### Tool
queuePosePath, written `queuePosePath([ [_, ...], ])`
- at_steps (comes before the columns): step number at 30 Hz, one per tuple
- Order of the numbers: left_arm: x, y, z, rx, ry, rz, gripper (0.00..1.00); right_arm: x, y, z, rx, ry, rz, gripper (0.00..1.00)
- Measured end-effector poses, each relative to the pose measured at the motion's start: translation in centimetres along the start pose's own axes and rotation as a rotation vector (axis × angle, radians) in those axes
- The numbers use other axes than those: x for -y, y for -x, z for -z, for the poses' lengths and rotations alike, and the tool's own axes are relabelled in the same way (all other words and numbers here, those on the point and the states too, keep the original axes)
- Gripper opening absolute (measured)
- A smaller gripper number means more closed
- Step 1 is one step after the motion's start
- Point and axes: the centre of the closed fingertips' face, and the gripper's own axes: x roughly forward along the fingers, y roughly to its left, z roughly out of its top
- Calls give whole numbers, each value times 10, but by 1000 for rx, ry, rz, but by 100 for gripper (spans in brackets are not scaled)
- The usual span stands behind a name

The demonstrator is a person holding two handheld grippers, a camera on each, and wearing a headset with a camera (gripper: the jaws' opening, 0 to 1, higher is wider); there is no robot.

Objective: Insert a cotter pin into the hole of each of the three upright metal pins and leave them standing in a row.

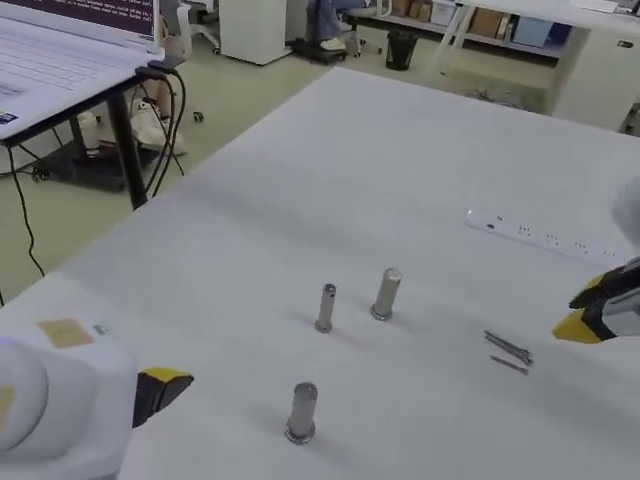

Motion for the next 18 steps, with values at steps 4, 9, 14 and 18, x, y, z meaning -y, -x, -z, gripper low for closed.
queuePosePath([
  [4,-1,0,1,-2,8,-3,95,-3,-15,-3,-19,21,-28,12],
  [9,-3,1,3,-4,16,-3,95,-3,-32,-3,-51,40,-42,11],
  [14,-7,2,4,-3,26,-14,94,-3,-42,1,-92,59,-47,10],
  [18,-10,4,5,-4,31,-19,94,-4,-48,3,-100,40,-65,9],
])
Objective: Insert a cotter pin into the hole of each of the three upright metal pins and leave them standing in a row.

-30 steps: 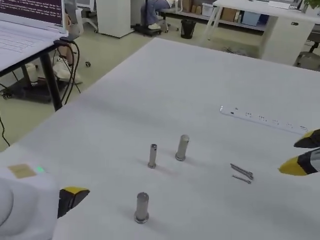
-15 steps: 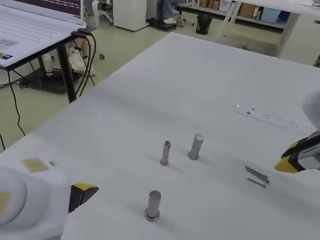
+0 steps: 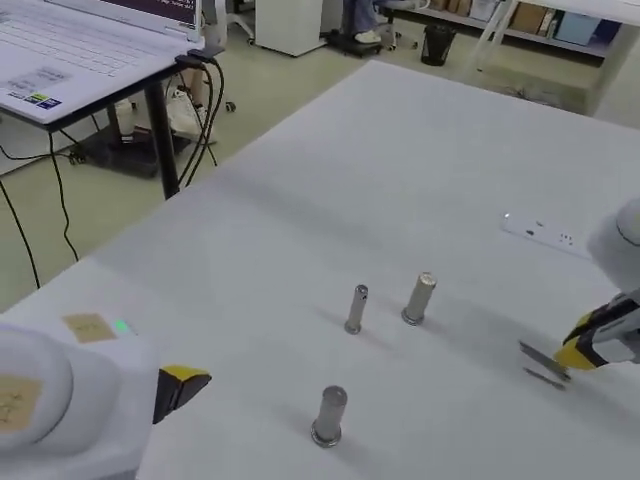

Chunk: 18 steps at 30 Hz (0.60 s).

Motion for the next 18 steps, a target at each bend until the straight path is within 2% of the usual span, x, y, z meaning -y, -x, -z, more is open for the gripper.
queuePosePath([
  [3,-1,0,1,-4,4,-2,93,0,-3,-1,5,-22,-9,8],
  [18,-2,1,5,-19,26,1,91,-1,-8,-1,-34,1,-5,6],
])
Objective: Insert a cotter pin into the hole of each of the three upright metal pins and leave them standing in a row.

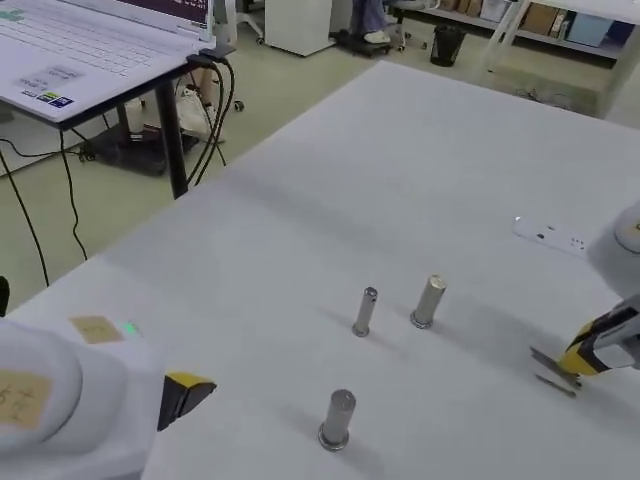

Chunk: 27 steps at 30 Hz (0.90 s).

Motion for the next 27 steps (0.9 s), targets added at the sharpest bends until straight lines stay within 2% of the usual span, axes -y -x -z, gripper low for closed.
queuePosePath([
  [9,0,-1,3,-12,4,2,90,-2,-4,0,-25,22,-5,5],
  [13,1,-3,6,-27,-1,6,90,-5,-5,0,-53,100,-17,4],
  [17,1,-3,7,-32,-2,4,89,-6,-6,0,-93,140,-18,4],
  [21,4,-3,7,-31,0,10,88,-5,-6,0,-119,146,-20,2],
  [22,6,-4,8,-36,0,16,88,-4,-7,0,-125,150,-10,0],
  [23,8,-4,8,-39,0,19,88,1,-7,0,-134,155,21,0],
  [27,12,-4,8,-40,-4,17,87,-3,-6,-1,-162,182,20,0],
])
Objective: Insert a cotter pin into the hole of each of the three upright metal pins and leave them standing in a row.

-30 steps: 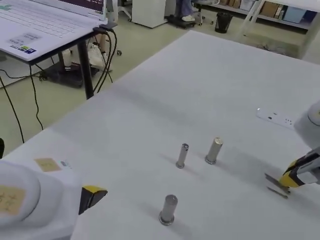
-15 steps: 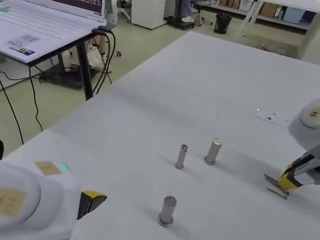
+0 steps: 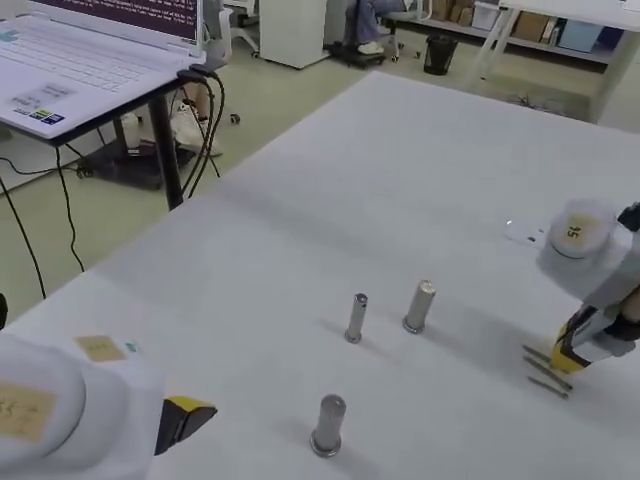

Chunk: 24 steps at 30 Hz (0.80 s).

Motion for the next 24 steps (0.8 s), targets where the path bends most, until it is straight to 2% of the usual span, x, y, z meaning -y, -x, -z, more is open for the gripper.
queuePosePath([
  [2,2,0,0,1,-2,1,87,2,0,1,0,-8,3,0],
  [5,5,1,1,-9,-11,5,86,2,2,2,-4,-66,21,0],
  [7,6,1,4,-28,-1,12,85,5,0,4,-19,-44,26,0],
  [11,6,4,0,-22,-3,5,83,1,2,4,-19,-9,47,0],
  [13,6,6,-3,-17,-4,5,83,-2,6,0,19,-15,48,0],
  [15,5,7,-5,-16,-9,4,82,-5,14,-4,55,8,54,0],
  [21,4,9,-12,-5,-16,4,81,-12,44,-10,134,55,124,0],
  [24,4,10,-17,12,-16,11,79,-20,60,-16,189,92,161,0],
])
